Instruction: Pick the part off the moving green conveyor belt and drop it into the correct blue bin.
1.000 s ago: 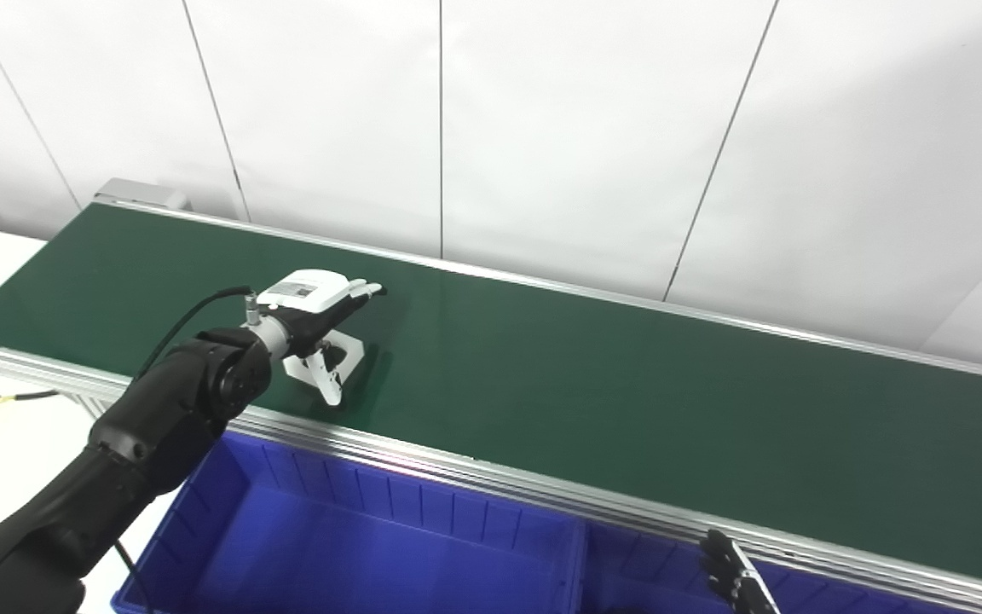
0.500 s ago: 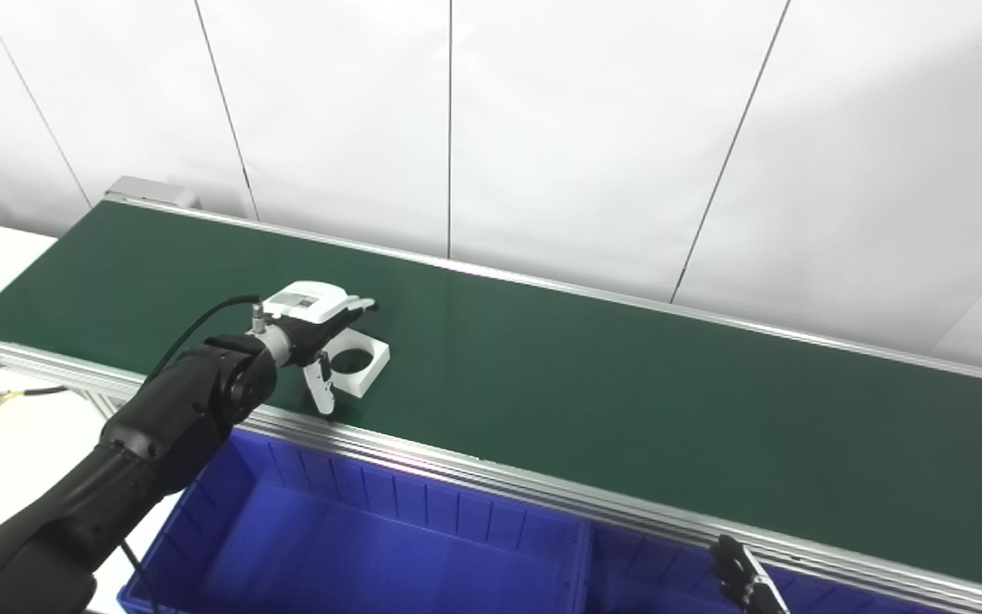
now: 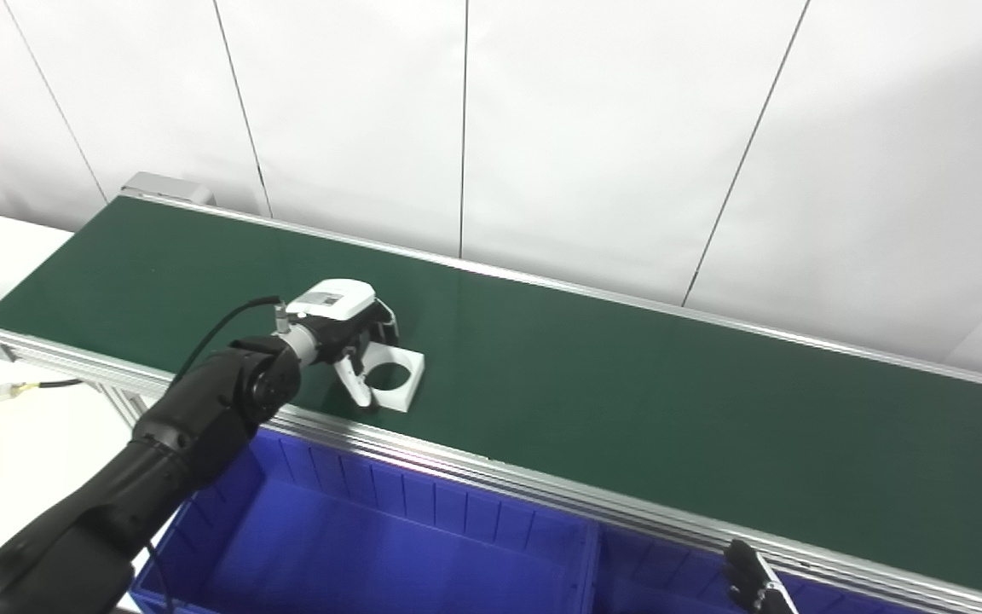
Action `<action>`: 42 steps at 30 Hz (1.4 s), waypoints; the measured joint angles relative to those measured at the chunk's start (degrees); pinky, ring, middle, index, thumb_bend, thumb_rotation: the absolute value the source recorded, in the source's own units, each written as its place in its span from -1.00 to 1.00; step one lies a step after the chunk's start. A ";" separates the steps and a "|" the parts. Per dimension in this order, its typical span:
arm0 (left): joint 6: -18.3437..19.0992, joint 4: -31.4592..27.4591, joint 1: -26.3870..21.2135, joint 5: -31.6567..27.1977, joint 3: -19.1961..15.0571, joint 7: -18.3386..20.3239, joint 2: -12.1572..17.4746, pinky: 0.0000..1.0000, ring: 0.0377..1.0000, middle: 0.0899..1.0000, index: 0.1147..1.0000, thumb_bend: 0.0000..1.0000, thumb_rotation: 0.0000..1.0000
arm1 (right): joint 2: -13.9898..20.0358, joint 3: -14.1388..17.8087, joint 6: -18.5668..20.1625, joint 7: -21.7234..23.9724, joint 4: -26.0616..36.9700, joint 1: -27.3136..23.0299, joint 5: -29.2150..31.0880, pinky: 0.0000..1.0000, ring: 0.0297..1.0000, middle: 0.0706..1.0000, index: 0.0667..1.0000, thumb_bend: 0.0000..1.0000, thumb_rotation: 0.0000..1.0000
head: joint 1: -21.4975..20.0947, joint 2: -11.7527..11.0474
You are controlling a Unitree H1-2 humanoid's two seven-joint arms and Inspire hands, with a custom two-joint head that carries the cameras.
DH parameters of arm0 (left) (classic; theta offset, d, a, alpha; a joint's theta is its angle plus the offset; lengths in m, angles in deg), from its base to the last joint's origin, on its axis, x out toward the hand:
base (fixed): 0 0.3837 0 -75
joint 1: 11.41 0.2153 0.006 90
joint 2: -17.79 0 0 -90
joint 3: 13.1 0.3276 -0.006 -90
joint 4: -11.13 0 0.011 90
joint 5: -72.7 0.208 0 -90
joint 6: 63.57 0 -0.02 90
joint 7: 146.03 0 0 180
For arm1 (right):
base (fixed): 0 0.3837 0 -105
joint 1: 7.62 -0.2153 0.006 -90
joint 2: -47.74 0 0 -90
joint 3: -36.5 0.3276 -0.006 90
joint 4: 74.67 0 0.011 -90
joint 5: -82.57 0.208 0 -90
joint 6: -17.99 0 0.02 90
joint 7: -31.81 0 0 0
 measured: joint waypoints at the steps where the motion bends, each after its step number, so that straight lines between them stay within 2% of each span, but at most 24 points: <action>1: -0.62 0.27 -0.06 -0.02 0.00 -0.14 -0.07 -0.16 -0.22 -0.07 -0.09 0.00 -1.00 | -0.05 0.03 -0.01 -0.05 0.00 0.01 -0.01 0.73 0.76 0.79 0.81 0.74 -0.24 | 0.00 0.00; 5: -1.58 0.74 -0.18 -0.13 -0.11 -1.14 -0.16 -0.17 -0.22 -0.07 -0.13 0.00 -1.00 | -0.30 0.06 -0.01 -0.34 0.00 0.01 -0.37 0.71 0.74 0.77 0.80 0.74 -0.22 | -0.61 0.35; 8: -1.93 -0.47 -0.06 -1.99 -1.58 -1.86 -0.20 -0.18 -0.23 -0.07 -0.13 0.00 -1.00 | -0.45 0.05 -0.02 -0.44 0.03 0.02 -0.42 0.71 0.74 0.77 0.80 0.74 -0.23 | -1.75 0.79; 10: -2.87 -2.03 -0.01 -3.10 -3.09 -3.21 -0.19 -0.33 -0.30 -0.16 -0.06 -0.01 -1.00 | -0.57 0.04 -0.02 -0.45 0.09 0.02 -0.49 0.70 0.74 0.77 0.79 0.77 -0.21 | -2.81 1.05; 13: -3.20 -8.47 1.48 -5.69 -6.91 -5.84 -0.36 -0.28 -0.27 -0.12 -0.08 -0.01 -1.00 | -0.87 0.03 -0.03 -0.70 0.36 0.09 -1.28 0.72 0.73 0.76 0.79 0.78 -0.19 | -4.30 1.23; 15: -3.39 -13.13 2.50 -7.79 -9.16 -7.00 -0.88 -0.29 -0.28 -0.14 -0.08 -0.01 -1.00 | -0.93 0.03 -0.03 -0.75 0.62 0.23 -1.65 0.73 0.73 0.75 0.78 0.80 -0.20 | -7.28 1.93; 18: -2.97 -19.88 4.92 -11.79 -12.62 -7.59 -2.94 -0.57 -0.23 -0.12 -0.15 0.00 -1.00 | -1.08 0.04 -0.03 -0.72 1.30 0.33 -1.84 0.71 0.72 0.74 0.78 0.80 -0.20 | -9.05 2.46; 20: -2.97 -24.08 7.34 -14.52 -13.64 -7.79 -5.15 -0.61 -0.24 -0.12 -0.16 0.00 -1.00 | -1.27 0.01 -0.03 -0.74 1.98 0.60 -2.27 0.71 0.72 0.74 0.78 0.80 -0.21 | -10.53 3.16; 22: -3.80 -25.67 9.42 -16.60 -13.88 -7.94 -7.15 -0.35 -0.24 -0.10 -0.13 0.00 -1.00 | -1.58 -0.01 -0.03 -0.73 2.01 0.67 -2.35 0.69 0.72 0.74 0.79 0.81 -0.20 | -12.11 3.69; 24: -5.40 -26.46 11.80 -18.29 -13.95 -7.95 -8.56 -0.48 -0.17 -0.18 -0.10 0.00 -1.00 | -2.02 -0.07 -0.03 -0.73 2.25 0.82 -2.58 0.68 0.72 0.74 0.80 0.81 -0.18 | -15.10 5.09; 25: -5.91 -27.11 12.97 -18.76 -13.96 -7.96 -9.01 -0.57 -0.16 -0.26 -0.10 -0.01 -1.00 | -2.26 -0.09 -0.03 -0.75 2.49 0.98 -2.87 0.72 0.74 0.75 0.81 0.81 -0.16 | -15.12 5.10; 26: -6.03 -27.87 14.23 -18.77 -14.06 -7.99 -9.48 -0.59 -0.16 -0.28 -0.10 -0.01 -1.00 | -2.51 -0.12 -0.02 -0.82 2.71 1.14 -3.33 0.73 0.74 0.75 0.81 0.82 -0.15 | -16.51 5.71; 29: -6.52 -29.84 18.34 -20.04 -14.21 -8.01 -11.05 -0.60 -0.16 -0.17 -0.14 0.00 -1.00 | -3.12 -0.22 0.06 -1.14 3.92 1.47 -4.70 0.71 0.73 0.75 0.80 0.82 -0.15 | -17.57 6.32; 31: -7.34 -29.97 20.75 -20.34 -14.03 -8.02 -12.16 -0.55 -0.33 -0.19 -0.05 -0.02 -1.00 | -3.43 -0.23 0.14 -1.18 4.40 1.37 -5.26 0.69 0.73 0.74 0.80 0.83 -0.14 | -18.28 6.85; 32: -7.56 -30.11 22.19 -20.35 -13.57 -8.01 -12.69 -0.40 -0.27 -0.16 -0.07 -0.01 -1.00 | -3.62 -0.23 0.25 -1.20 4.61 1.36 -5.39 0.70 0.73 0.74 0.80 0.83 -0.15 | -18.80 7.29; 34: -8.13 -30.26 24.45 -20.41 -12.73 -7.92 -13.65 -0.23 -0.19 -0.08 -0.15 -0.01 -1.00 | -4.02 -0.28 0.45 -1.21 5.27 1.49 -5.55 0.71 0.72 0.73 0.80 0.83 -0.14 | -20.47 8.34; 36: -8.59 -30.95 26.40 -20.45 -12.07 -7.88 -14.38 -0.22 -0.20 -0.05 -0.17 -0.01 -1.00 | -4.44 -0.42 0.65 -1.20 6.06 1.53 -5.73 0.71 0.72 0.73 0.79 0.85 -0.14 | -20.48 8.35; 38: -10.24 -31.06 28.23 -20.38 -10.92 -7.84 -14.54 -0.31 -0.26 -0.06 -0.13 -0.01 -1.00 | -4.96 -0.42 1.11 -1.21 6.60 1.52 -5.91 0.71 0.71 0.72 0.79 0.86 -0.13 | -22.40 9.40; 41: -12.66 -30.70 30.68 -19.95 -9.31 -7.63 -14.64 -0.30 -0.26 -0.07 -0.10 -0.01 -1.00 | -5.38 -0.43 2.14 -1.22 7.30 1.80 -6.71 0.71 0.70 0.72 0.78 0.89 -0.11 | -23.29 9.84; 42: -13.08 -30.64 31.34 -19.84 -9.02 -7.44 -14.68 -0.20 -0.18 -0.07 -0.15 -0.01 -1.00 | -5.45 -0.45 2.32 -1.22 7.76 1.97 -6.87 0.71 0.71 0.72 0.78 0.90 -0.10 | -23.81 10.19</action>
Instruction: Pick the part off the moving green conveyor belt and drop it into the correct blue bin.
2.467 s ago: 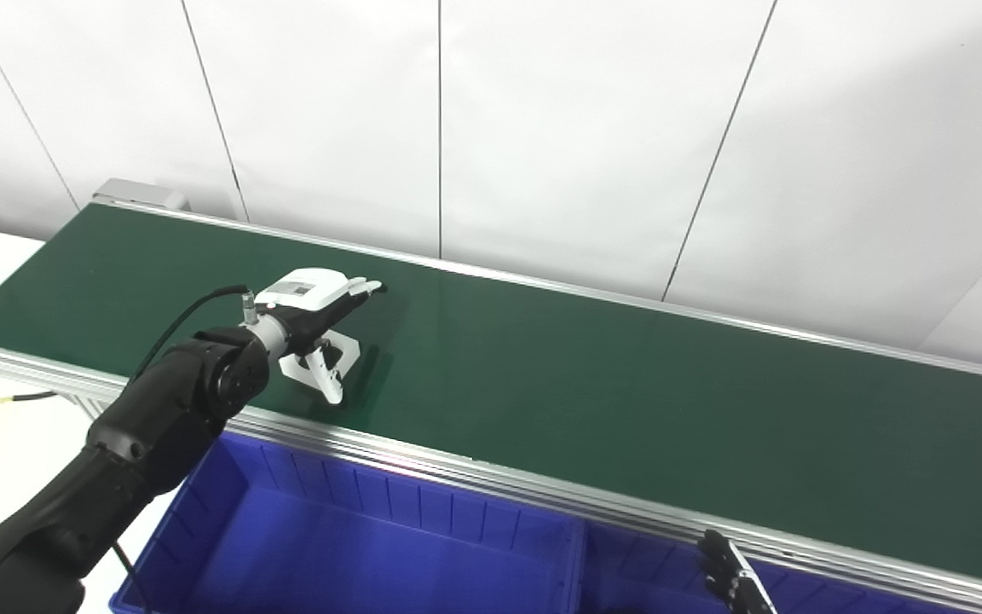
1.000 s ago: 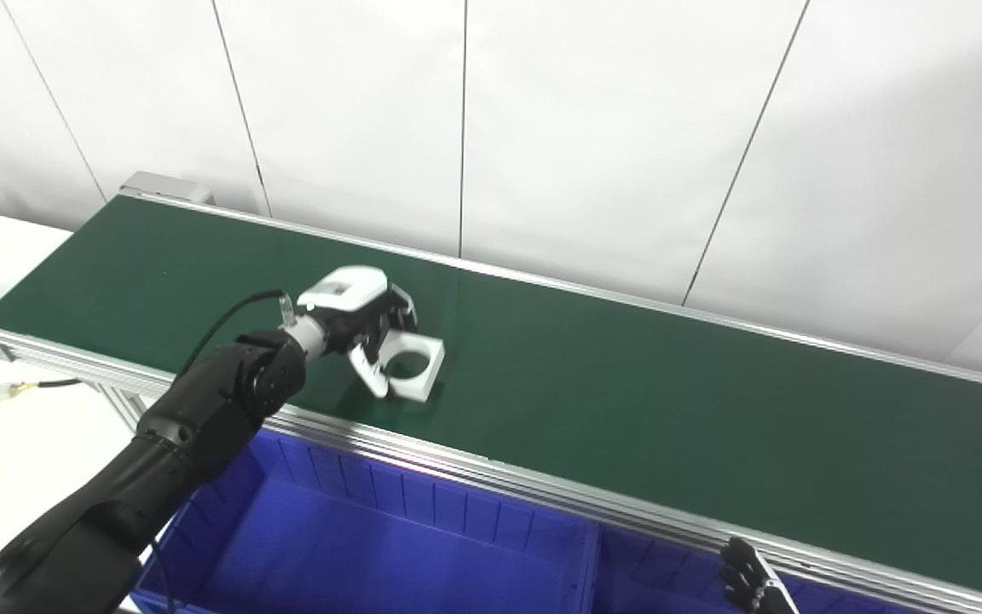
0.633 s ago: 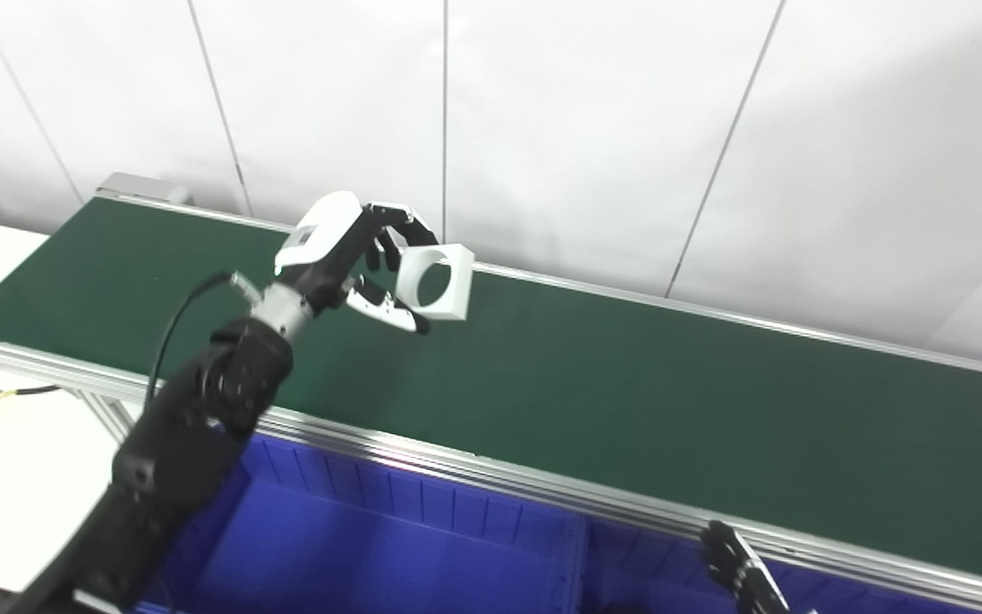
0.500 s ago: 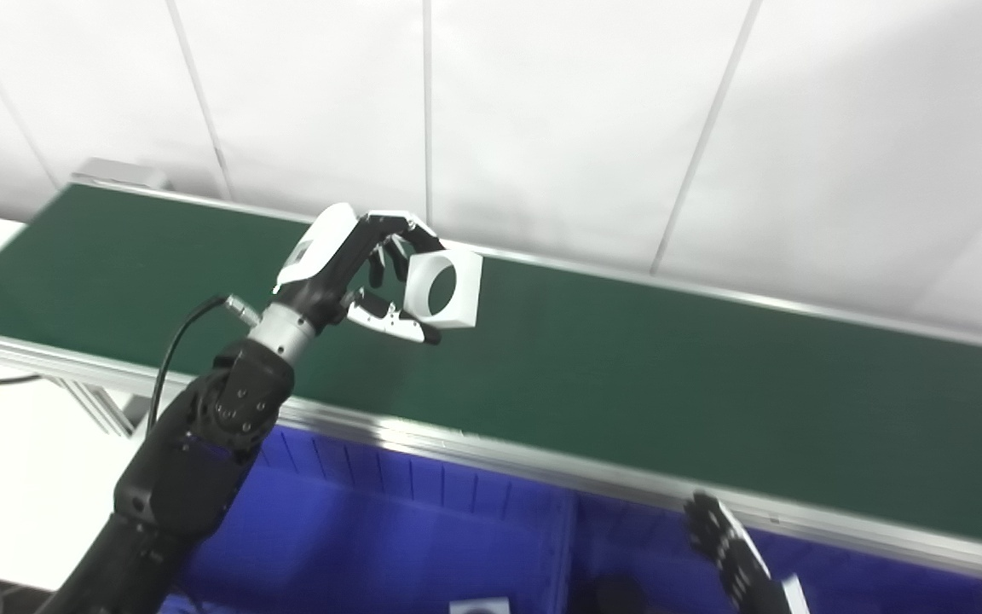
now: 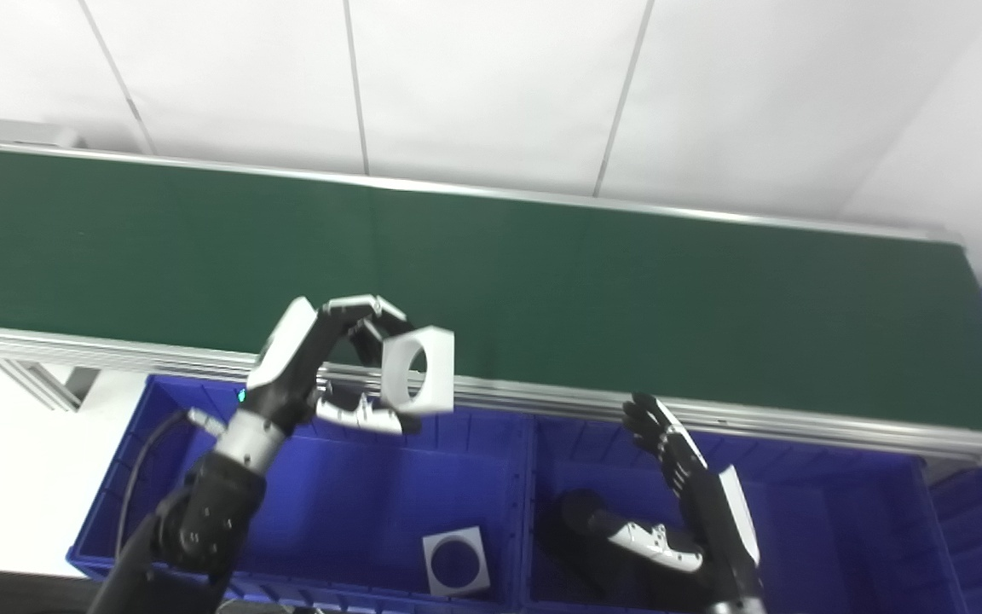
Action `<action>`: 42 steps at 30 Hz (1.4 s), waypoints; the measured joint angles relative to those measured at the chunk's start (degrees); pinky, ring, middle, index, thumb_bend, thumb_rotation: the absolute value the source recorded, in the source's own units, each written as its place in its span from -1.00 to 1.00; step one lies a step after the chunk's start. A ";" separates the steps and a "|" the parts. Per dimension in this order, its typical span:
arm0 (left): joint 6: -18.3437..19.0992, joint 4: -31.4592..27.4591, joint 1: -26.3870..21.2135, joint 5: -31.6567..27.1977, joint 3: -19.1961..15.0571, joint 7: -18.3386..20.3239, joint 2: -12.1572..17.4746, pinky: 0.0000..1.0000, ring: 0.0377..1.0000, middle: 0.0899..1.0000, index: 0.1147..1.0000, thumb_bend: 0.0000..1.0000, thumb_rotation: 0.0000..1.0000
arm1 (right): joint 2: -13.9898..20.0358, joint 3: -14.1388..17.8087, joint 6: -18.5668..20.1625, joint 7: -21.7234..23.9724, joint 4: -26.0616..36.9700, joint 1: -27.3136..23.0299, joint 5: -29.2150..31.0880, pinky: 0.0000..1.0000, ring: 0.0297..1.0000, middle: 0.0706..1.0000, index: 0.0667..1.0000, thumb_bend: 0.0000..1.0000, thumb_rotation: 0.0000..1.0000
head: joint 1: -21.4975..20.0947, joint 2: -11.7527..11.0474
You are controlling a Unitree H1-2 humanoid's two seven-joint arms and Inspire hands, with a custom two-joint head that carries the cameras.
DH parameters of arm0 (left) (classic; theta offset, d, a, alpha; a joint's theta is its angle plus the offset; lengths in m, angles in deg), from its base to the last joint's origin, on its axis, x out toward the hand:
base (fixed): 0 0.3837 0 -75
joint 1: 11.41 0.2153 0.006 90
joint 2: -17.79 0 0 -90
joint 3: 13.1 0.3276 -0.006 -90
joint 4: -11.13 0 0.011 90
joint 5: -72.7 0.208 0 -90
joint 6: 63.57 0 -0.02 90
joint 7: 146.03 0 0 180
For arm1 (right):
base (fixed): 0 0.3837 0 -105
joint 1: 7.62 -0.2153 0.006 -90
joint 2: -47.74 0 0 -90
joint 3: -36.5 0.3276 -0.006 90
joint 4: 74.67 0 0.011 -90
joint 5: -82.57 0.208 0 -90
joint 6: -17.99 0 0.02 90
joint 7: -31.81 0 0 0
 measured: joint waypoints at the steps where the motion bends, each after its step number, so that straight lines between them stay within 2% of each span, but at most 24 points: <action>1: -0.26 0.00 0.49 0.15 0.20 0.07 0.04 -0.18 -0.17 -0.07 -0.15 -0.01 -1.00 | -0.09 -0.02 0.11 0.00 0.24 0.05 -0.17 0.71 0.71 0.72 0.78 0.90 -0.09 | -0.09 0.09; 4: -0.37 -0.03 1.54 1.64 1.10 0.95 0.75 -0.18 -0.21 -0.06 -0.14 -0.01 -1.00 | -0.46 -0.09 0.66 0.00 0.35 0.04 -0.36 0.71 0.72 0.73 0.78 0.90 -0.11 | -0.18 0.36; 6: -0.17 -0.04 2.19 2.78 1.72 1.48 1.16 -0.39 -0.16 -0.21 -0.10 -0.01 -1.00 | -0.52 -0.14 0.95 0.00 0.77 0.21 -0.37 0.72 0.72 0.73 0.78 0.89 -0.12 | -0.01 0.71; 7: 0.12 -0.06 2.53 3.42 2.22 1.84 1.31 -0.40 -0.15 -0.22 -0.10 -0.01 -1.00 | -0.56 -0.14 1.35 0.00 1.19 0.39 -0.39 0.71 0.72 0.73 0.78 0.89 -0.12 | 0.34 0.97; 8: 1.03 -0.07 2.77 3.91 2.79 2.89 1.48 -0.38 -0.24 -0.16 -0.07 -0.01 -1.00 | -0.56 -0.15 1.68 0.00 1.54 0.56 -0.40 0.71 0.72 0.73 0.78 0.88 -0.12 | 0.35 0.97; 9: 1.91 -0.02 3.00 4.13 3.35 4.17 1.71 -0.27 -0.23 -0.10 -0.10 -0.01 -1.00 | -0.56 -0.16 2.04 0.01 1.92 0.66 -0.44 0.71 0.71 0.73 0.78 0.88 -0.13 | 0.96 1.14; 12: 5.09 -0.03 3.19 4.96 5.49 8.21 2.94 -0.34 -0.30 -0.15 -0.04 -0.02 -1.00 | -0.55 -0.15 2.53 0.01 2.49 0.85 -0.48 0.71 0.71 0.73 0.78 0.89 -0.11 | 1.31 1.23; 14: 7.42 0.01 3.18 5.97 6.06 9.60 3.05 -0.36 -0.28 -0.16 -0.05 -0.02 -1.00 | -0.54 -0.14 2.85 0.01 2.64 1.02 -0.47 0.71 0.71 0.73 0.78 0.88 -0.12 | 1.75 1.15; 15: 8.46 0.06 3.12 6.87 6.37 10.19 3.05 -0.22 -0.25 -0.17 -0.02 -0.02 -1.00 | -0.53 -0.15 3.11 0.02 2.70 1.12 -0.45 0.72 0.72 0.73 0.78 0.87 -0.13 | 1.75 1.15; 16: 9.61 0.14 3.01 7.93 6.86 10.52 3.09 -0.03 0.00 -0.14 -0.08 0.00 -1.00 | -0.53 -0.16 3.25 0.05 2.71 1.18 -0.42 0.72 0.72 0.73 0.78 0.87 -0.14 | 1.84 1.06; 17: 10.82 0.36 2.76 9.42 7.44 11.22 3.13 0.15 0.21 0.16 -0.11 0.00 -0.96 | -0.52 -0.16 3.35 0.05 2.71 1.23 -0.35 0.72 0.72 0.73 0.78 0.86 -0.15 | 1.84 1.06; 18: 11.61 0.61 2.55 10.66 8.06 11.47 3.23 0.26 0.33 0.33 -0.13 0.00 -0.93 | -0.51 -0.17 3.41 0.06 2.71 1.25 -0.26 0.72 0.72 0.73 0.79 0.86 -0.15 | 1.93 1.06; 19: 12.50 0.77 2.33 11.76 8.65 11.65 3.30 0.32 0.40 0.42 0.00 0.04 -0.94 | -0.47 -0.18 3.45 0.08 2.71 1.25 -0.20 0.72 0.72 0.73 0.79 0.87 -0.15 | 2.19 0.88; 20: 13.38 0.92 2.15 12.80 8.97 12.05 3.27 0.39 0.51 0.55 0.39 0.14 -0.98 | -0.46 -0.18 3.50 0.09 2.71 1.24 -0.08 0.71 0.72 0.73 0.78 0.87 -0.14 | 2.19 0.88; 22: 16.05 0.81 1.81 14.01 9.24 13.15 3.22 0.41 0.55 0.60 0.51 0.17 -0.99 | -0.44 -0.18 3.67 0.08 2.71 1.24 -0.14 0.70 0.71 0.73 0.78 0.87 -0.14 | 2.45 0.71; 23: 17.53 0.59 1.66 14.33 9.26 13.75 3.21 0.56 0.67 0.73 0.68 0.27 -0.77 | -0.43 -0.18 3.69 0.08 2.71 1.24 -0.16 0.72 0.72 0.73 0.78 0.88 -0.16 | 2.46 0.71; 24: 19.27 0.16 1.56 14.88 9.30 14.62 3.19 0.61 0.72 0.77 0.74 0.30 -0.69 | -0.43 -0.19 3.70 0.08 2.71 1.22 -0.16 0.72 0.72 0.73 0.78 0.88 -0.16 | 2.54 0.53; 25: 20.84 -0.37 1.46 15.07 9.42 15.62 3.18 0.70 0.81 0.86 0.84 0.40 -0.49 | -0.42 -0.20 3.71 0.08 2.71 1.21 -0.16 0.72 0.72 0.73 0.78 0.87 -0.17 | 2.54 0.53; 26: 22.15 -0.70 1.33 15.25 9.58 16.73 3.18 0.74 0.84 0.89 0.87 0.43 -0.41 | -0.42 -0.22 3.71 0.08 2.72 1.21 -0.16 0.72 0.72 0.73 0.79 0.87 -0.17 | 2.63 0.27; 28: 23.76 -1.12 1.13 15.40 9.98 17.96 3.18 0.77 0.93 0.97 0.97 0.66 -0.18 | -0.43 -0.26 3.71 0.08 2.71 1.13 -0.17 0.72 0.72 0.73 0.78 0.87 -0.17 | 2.63 0.18; 30: 23.89 -1.88 1.19 14.62 9.78 18.18 3.07 0.76 0.95 0.99 0.99 0.75 -0.12 | -0.44 -0.30 3.71 0.07 2.71 1.05 -0.17 0.71 0.71 0.73 0.78 0.87 -0.17 | 2.63 0.09; 32: 23.84 -3.11 1.50 11.66 8.11 17.87 2.46 0.74 0.95 1.00 1.00 0.88 0.07 | -0.44 -0.31 3.71 0.05 2.70 1.04 -0.31 0.70 0.71 0.72 0.78 0.86 -0.18 | 2.63 0.00; 38: 19.44 -5.40 4.90 -4.01 2.31 16.74 -0.85 0.78 0.87 0.90 0.91 0.85 -0.03 | -0.36 -0.41 3.72 0.04 2.69 1.09 -0.73 0.70 0.72 0.74 0.79 0.85 -0.15 | 2.72 -0.17; 42: 15.97 -5.91 7.95 -12.15 1.27 16.27 -3.52 0.86 0.87 0.85 0.84 0.82 -0.17 | -0.25 -0.40 3.74 0.08 2.70 1.11 -0.78 0.72 0.74 0.76 0.80 0.86 -0.15 | 2.81 -0.35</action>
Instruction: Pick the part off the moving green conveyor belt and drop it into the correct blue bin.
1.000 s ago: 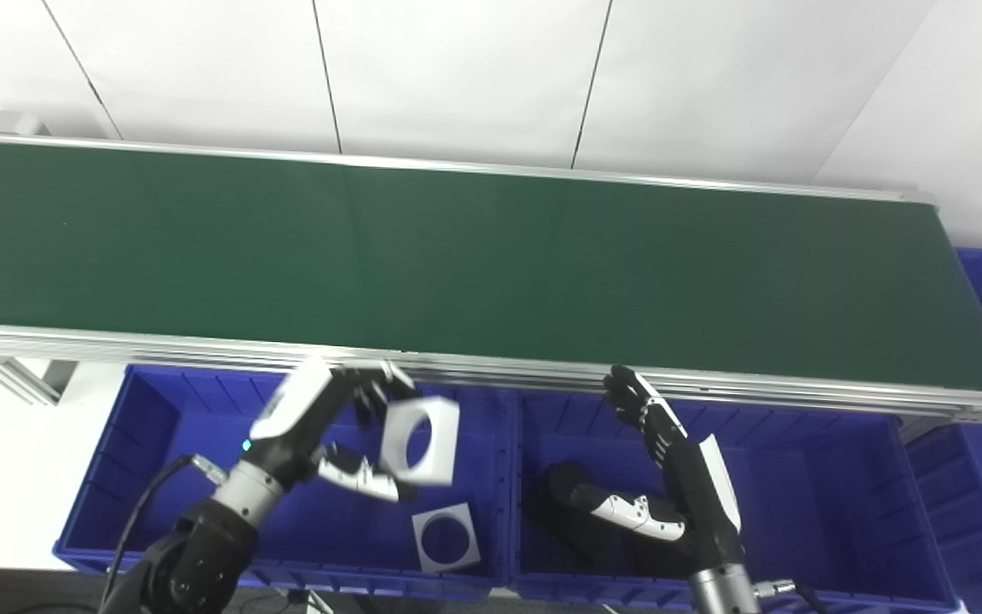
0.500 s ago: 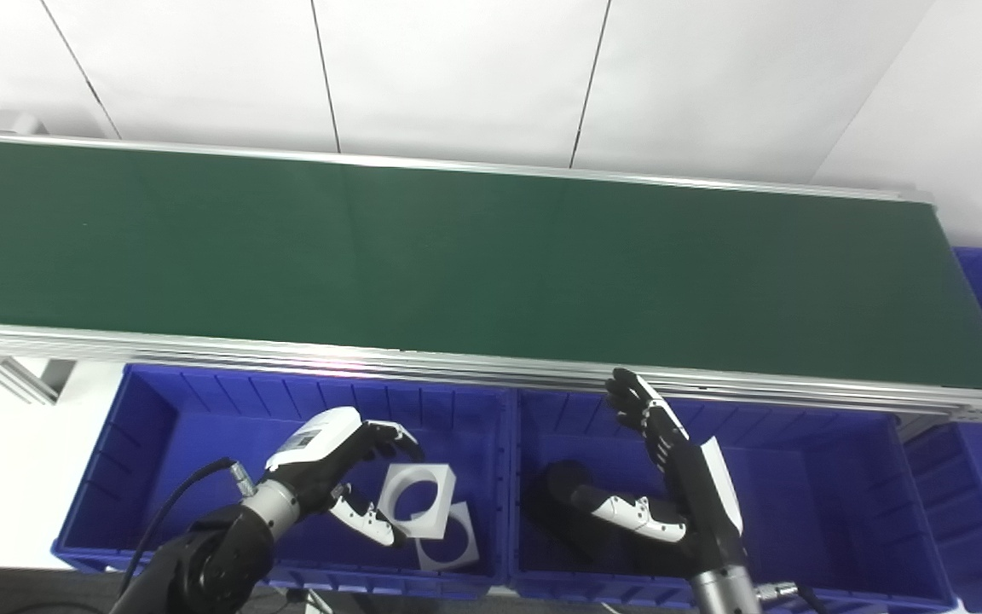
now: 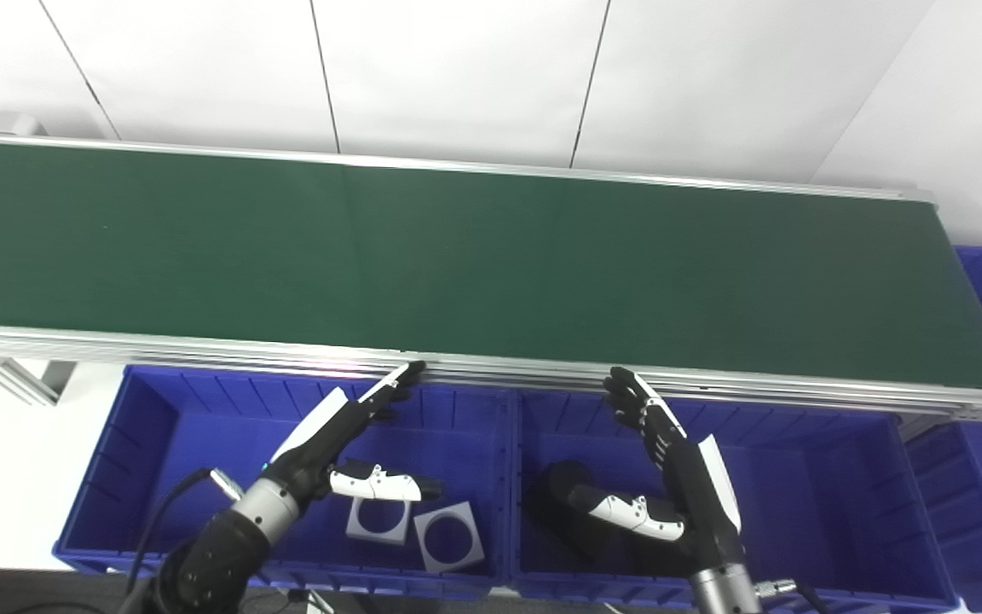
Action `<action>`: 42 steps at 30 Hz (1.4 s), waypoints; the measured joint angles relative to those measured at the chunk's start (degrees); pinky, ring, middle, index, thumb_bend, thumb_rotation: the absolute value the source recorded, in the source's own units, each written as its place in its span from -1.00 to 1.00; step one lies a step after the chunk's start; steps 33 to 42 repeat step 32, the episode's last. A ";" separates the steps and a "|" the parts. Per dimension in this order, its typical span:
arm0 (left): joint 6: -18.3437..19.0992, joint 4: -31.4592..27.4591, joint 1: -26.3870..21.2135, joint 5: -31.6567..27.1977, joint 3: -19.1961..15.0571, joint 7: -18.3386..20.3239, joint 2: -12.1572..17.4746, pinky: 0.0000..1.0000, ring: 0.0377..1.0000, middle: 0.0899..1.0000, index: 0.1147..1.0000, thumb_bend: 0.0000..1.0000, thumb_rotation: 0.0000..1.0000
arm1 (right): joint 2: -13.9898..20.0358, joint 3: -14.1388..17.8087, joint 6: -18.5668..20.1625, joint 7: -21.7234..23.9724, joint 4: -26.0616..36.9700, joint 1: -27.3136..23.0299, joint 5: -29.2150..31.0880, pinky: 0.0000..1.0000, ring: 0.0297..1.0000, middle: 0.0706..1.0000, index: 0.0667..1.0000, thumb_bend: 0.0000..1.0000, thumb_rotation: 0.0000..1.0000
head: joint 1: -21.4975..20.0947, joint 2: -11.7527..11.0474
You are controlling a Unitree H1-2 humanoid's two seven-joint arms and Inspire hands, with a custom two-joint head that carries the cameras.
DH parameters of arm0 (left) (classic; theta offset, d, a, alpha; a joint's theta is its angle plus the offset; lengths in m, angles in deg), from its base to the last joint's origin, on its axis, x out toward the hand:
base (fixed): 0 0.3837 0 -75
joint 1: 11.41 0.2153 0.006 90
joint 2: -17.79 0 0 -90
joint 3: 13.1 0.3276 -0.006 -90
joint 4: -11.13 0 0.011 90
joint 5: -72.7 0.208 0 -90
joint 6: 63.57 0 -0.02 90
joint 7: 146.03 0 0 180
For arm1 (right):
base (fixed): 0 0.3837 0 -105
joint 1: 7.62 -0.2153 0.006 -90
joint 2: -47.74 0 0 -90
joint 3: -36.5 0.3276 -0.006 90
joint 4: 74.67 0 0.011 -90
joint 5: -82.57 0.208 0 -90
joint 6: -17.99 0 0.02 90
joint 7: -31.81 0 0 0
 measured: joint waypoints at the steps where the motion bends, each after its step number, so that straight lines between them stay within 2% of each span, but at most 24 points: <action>1: -1.04 0.03 0.65 -2.08 -0.15 0.05 -0.56 0.86 0.87 0.85 0.84 0.82 -0.18 | 0.05 0.00 0.05 0.02 0.00 0.02 0.10 0.72 0.74 0.76 0.80 0.86 -0.15 | 0.00 0.00; 3: -3.73 0.64 1.46 -5.94 -0.65 0.18 -1.58 0.80 0.82 0.81 0.80 0.85 -0.17 | 0.13 -0.02 0.09 0.03 0.00 0.03 0.18 0.72 0.73 0.74 0.79 0.86 -0.15 | 0.26 -0.09; 6: -7.17 2.27 1.86 -8.61 -1.42 -0.02 -2.83 0.75 0.78 0.79 0.79 0.86 -0.16 | 0.43 -0.02 0.08 0.02 -0.03 -0.01 0.14 0.70 0.71 0.74 0.79 0.86 -0.15 | 0.53 -0.09; 9: -11.02 3.98 2.01 -9.27 -1.96 -0.60 -3.78 0.75 0.76 0.75 0.76 0.76 -0.39 | 0.63 -0.08 0.08 0.02 -0.21 0.00 0.10 0.70 0.72 0.74 0.79 0.85 -0.13 | 0.70 -0.18; 14: -14.41 5.27 1.92 -9.35 -2.54 -1.83 -4.05 0.77 0.79 0.77 0.77 0.78 -0.51 | 0.71 -0.29 0.08 0.02 -0.26 -0.03 -0.02 0.71 0.73 0.74 0.79 0.84 -0.14 | 0.70 -0.44; 19: -14.65 5.73 1.89 -8.95 -1.58 -1.71 -3.47 0.90 0.93 0.91 0.91 0.81 -0.39 | 0.67 -0.38 0.08 -0.02 -0.77 -0.23 -0.08 0.72 0.73 0.75 0.79 0.85 -0.13 | 0.79 -0.53; 25: -14.71 5.99 1.89 -8.83 -1.51 -1.85 -3.45 0.85 0.90 0.88 0.87 0.79 -0.37 | 0.66 -0.43 0.08 -0.03 -0.78 -0.43 -0.24 0.73 0.76 0.77 0.80 0.84 -0.15 | 0.62 -0.70; 31: -14.76 6.24 1.95 -7.88 -2.17 -3.86 -3.96 0.85 0.89 0.87 0.85 0.64 -0.50 | 0.69 -0.47 0.08 -0.04 -0.86 -0.42 -0.80 0.73 0.77 0.79 0.80 0.83 -0.14 | 0.79 -0.70; 42: -14.85 6.24 1.95 -7.86 -2.20 -4.12 -3.98 0.85 0.89 0.87 0.85 0.64 -0.51 | 0.69 -0.48 0.08 -0.04 -0.86 -0.40 -0.88 0.73 0.78 0.79 0.80 0.83 -0.14 | 0.79 -0.70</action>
